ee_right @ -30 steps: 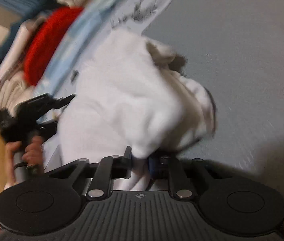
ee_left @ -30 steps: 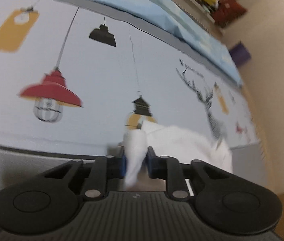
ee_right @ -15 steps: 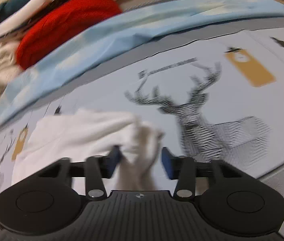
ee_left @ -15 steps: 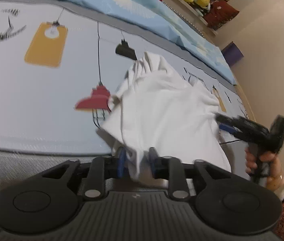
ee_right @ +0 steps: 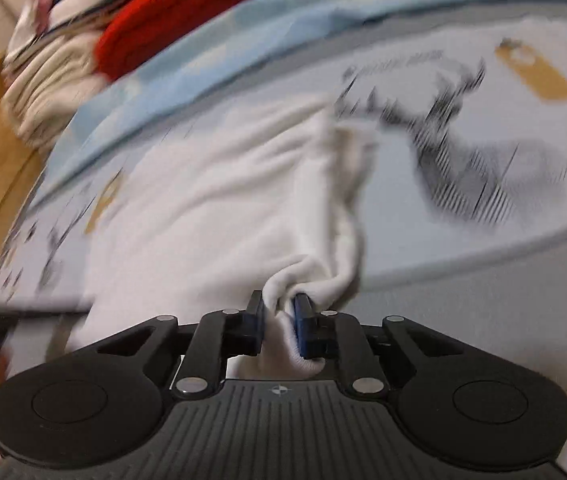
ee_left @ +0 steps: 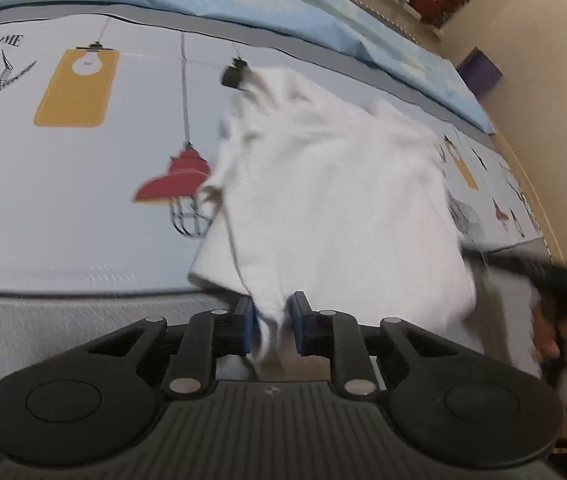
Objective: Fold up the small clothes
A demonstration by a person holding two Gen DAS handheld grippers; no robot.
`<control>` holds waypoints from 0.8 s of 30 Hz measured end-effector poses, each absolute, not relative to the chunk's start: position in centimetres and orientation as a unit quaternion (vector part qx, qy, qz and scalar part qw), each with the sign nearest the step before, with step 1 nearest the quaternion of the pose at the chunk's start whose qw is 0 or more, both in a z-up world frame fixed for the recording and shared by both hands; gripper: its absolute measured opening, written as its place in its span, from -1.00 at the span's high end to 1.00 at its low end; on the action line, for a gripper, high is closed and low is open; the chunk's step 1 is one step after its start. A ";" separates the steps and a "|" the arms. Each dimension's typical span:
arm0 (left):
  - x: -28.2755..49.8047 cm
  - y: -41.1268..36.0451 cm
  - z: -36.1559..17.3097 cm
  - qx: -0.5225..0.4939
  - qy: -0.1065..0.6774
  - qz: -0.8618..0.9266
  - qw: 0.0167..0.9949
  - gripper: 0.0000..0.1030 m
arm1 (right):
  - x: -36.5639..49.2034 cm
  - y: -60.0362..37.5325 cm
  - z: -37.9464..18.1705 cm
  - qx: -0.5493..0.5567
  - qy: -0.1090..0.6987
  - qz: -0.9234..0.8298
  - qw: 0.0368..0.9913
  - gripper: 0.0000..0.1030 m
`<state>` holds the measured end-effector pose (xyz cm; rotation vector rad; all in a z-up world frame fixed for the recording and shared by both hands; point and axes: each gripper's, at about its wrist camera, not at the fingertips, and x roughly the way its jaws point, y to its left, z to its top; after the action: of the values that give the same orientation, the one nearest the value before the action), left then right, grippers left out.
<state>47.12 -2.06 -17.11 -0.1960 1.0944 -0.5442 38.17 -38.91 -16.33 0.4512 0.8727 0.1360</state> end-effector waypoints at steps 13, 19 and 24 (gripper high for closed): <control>54.7 -2.3 -15.0 -0.171 0.490 -0.244 0.819 0.44 | 41.2 -43.3 -14.0 0.244 0.301 0.002 0.922 -0.51; 51.5 -4.5 -14.2 -0.064 0.486 -0.276 0.827 -0.50 | 47.0 -40.4 -15.9 0.228 0.322 0.021 0.918 -0.10; 50.7 0.7 -17.8 -0.032 0.519 -0.178 0.836 0.71 | 47.3 -39.3 -16.9 0.184 0.312 0.019 0.932 0.87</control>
<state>50.67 0.69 -17.81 -0.0668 1.0986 -0.3771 47.30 -39.28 -16.92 0.3770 0.6396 0.0381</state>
